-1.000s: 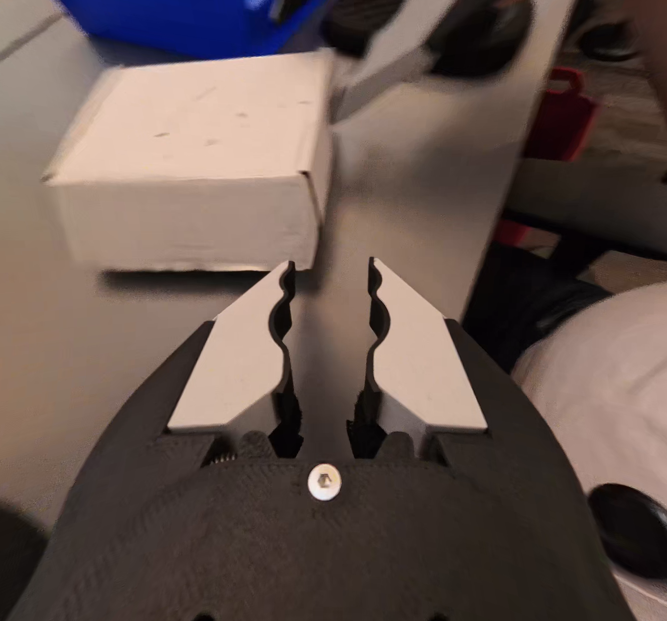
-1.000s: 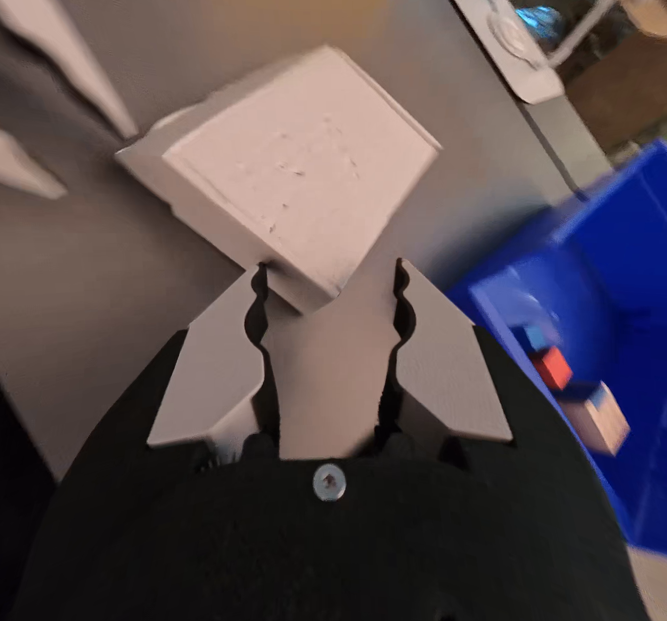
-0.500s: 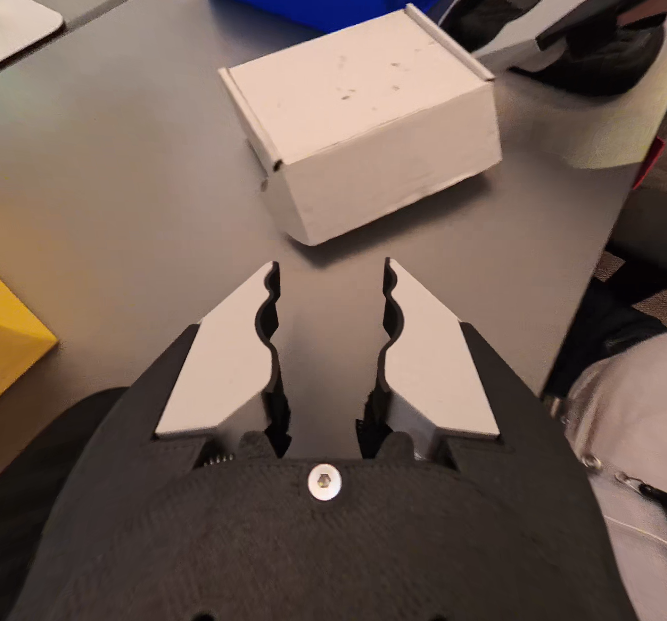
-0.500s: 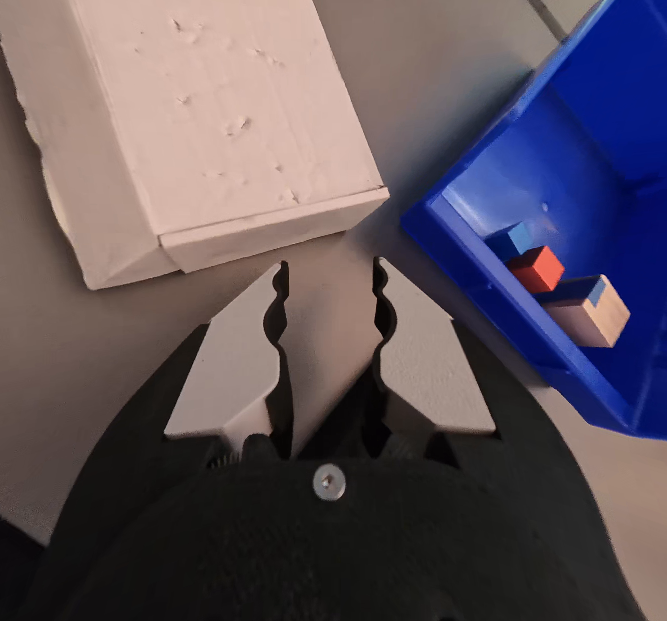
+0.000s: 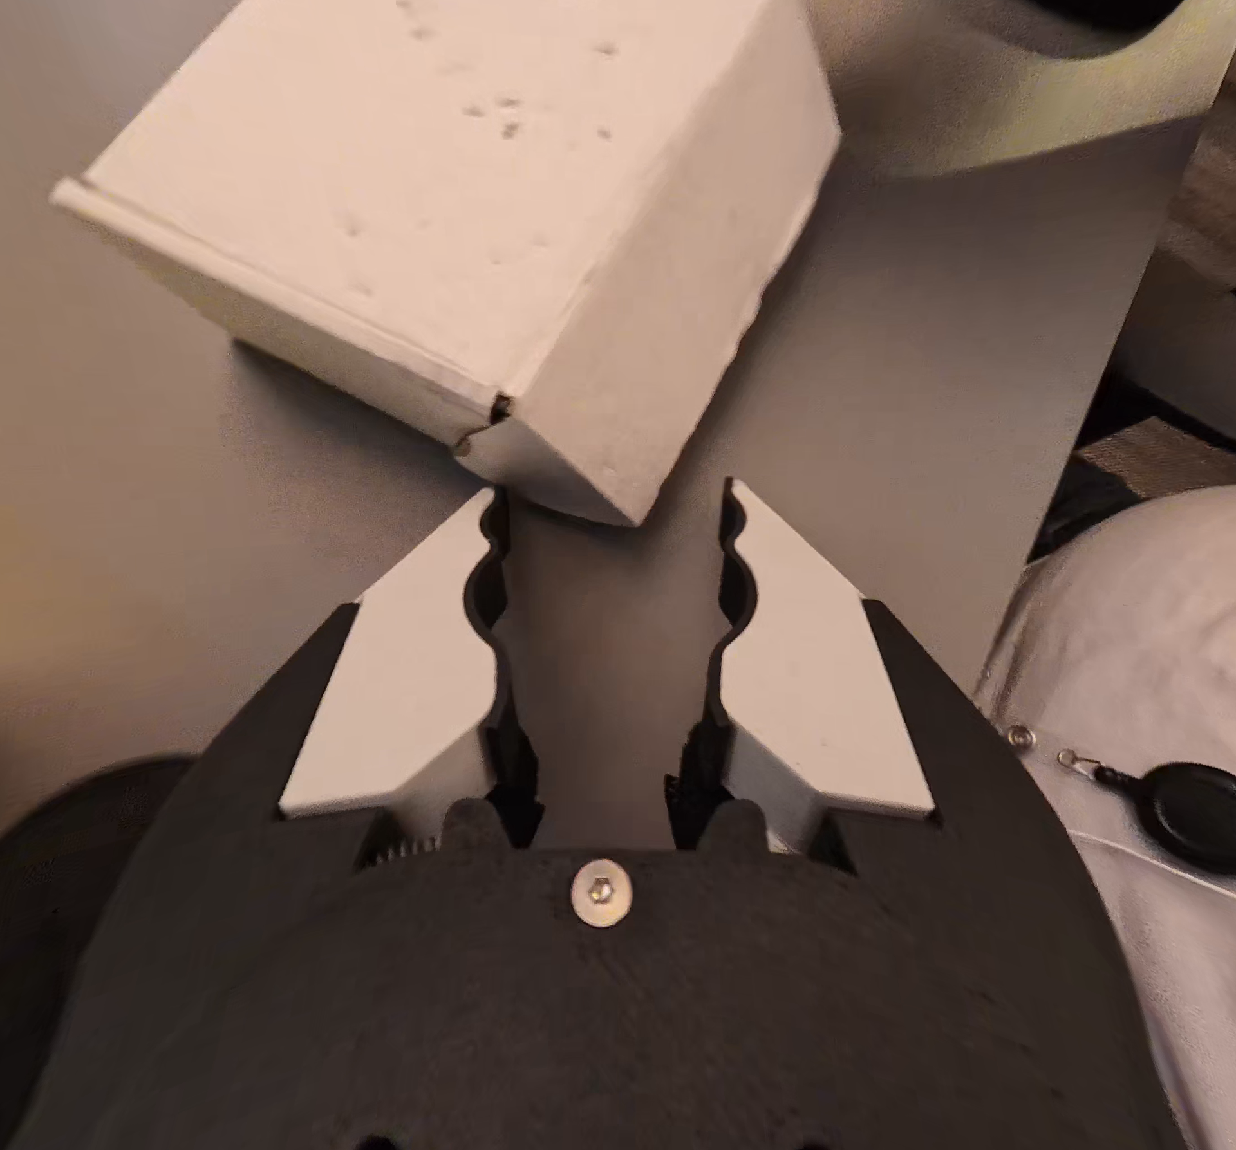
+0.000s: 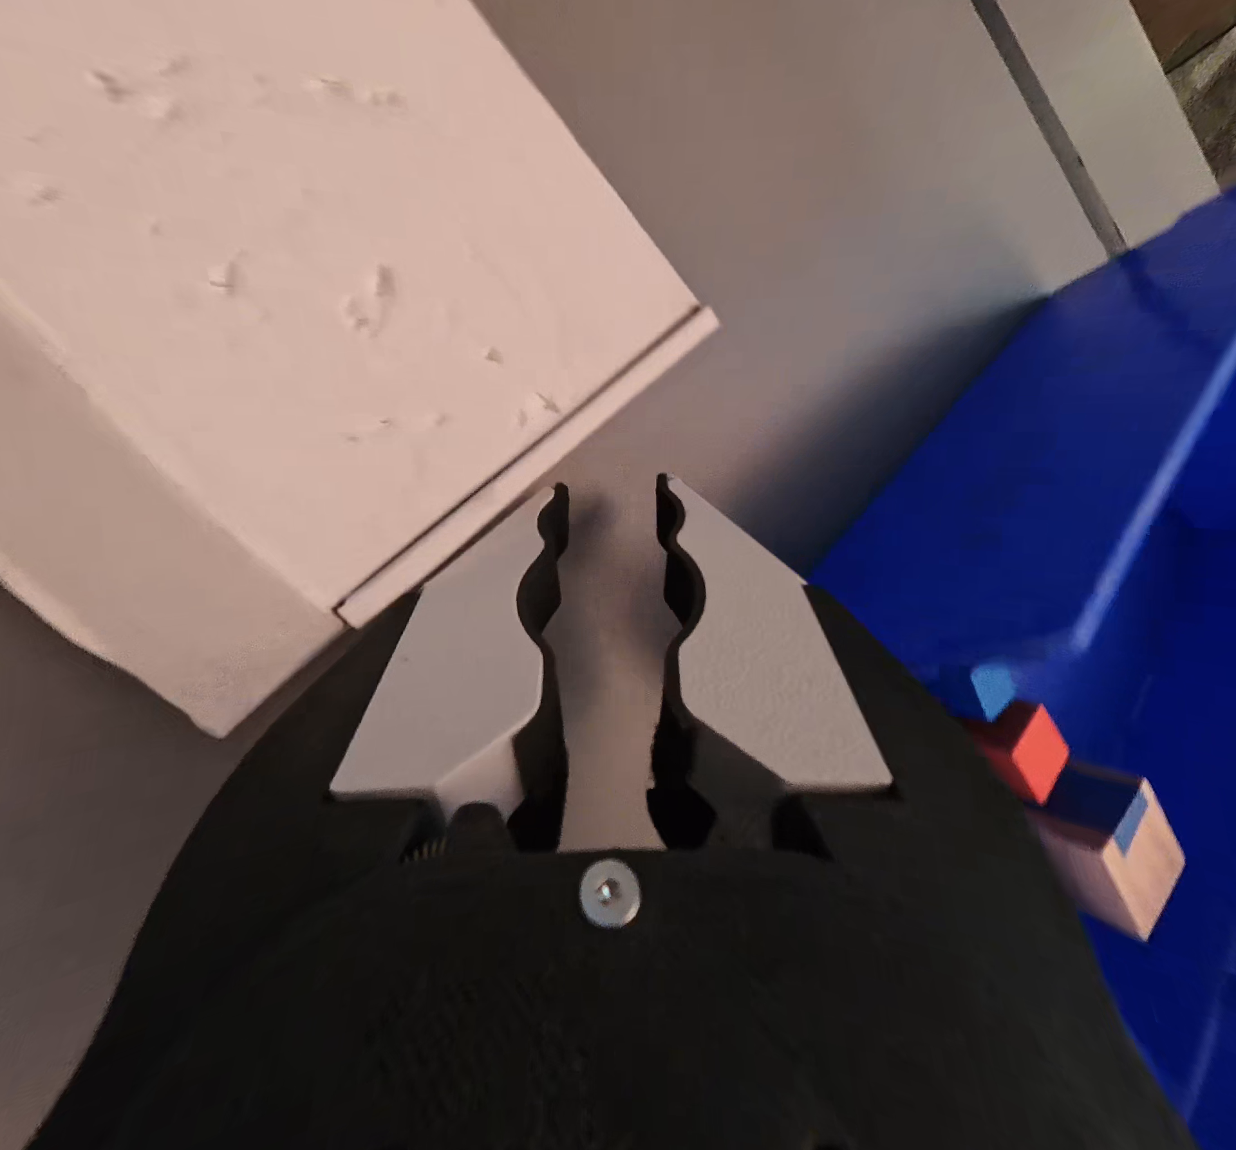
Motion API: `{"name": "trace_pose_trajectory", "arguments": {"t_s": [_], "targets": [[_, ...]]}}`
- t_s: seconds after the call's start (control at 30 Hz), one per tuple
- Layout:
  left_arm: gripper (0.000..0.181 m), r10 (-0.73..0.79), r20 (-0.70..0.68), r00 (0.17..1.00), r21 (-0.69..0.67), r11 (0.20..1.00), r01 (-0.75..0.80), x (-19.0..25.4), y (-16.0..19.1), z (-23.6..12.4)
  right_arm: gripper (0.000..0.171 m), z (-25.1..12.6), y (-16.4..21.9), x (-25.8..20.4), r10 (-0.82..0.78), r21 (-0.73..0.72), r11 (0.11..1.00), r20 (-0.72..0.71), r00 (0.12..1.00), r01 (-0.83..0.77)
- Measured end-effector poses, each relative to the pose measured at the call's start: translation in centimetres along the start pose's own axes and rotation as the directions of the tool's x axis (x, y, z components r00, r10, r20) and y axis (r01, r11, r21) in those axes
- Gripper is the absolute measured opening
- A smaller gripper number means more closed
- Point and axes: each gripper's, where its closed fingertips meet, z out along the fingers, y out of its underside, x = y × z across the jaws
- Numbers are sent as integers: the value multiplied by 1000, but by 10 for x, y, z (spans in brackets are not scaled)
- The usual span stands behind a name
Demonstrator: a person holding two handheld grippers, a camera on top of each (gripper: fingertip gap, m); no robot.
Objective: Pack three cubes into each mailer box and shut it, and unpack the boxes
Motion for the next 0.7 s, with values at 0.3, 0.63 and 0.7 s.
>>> {"name": "trace_pose_trajectory", "arguments": {"t_s": [0.3, 0.63, 0.7], "targets": [[55, 43, 93, 995, 194, 979, -61, 14, -13, -55, 47, -27, -18, 38, 87, 60, 995, -235, 968, -75], [70, 649, 40, 760, 13, 760, -650, -11, -40, -32, 48, -78, -15, -88, 229, 256, 921, 253, 940, -293], [69, 686, -71, 724, -26, 725, -688, -9, -35, -26, 48, -75, -10, -95, 247, 236, 918, 285, 926, -318]]}}
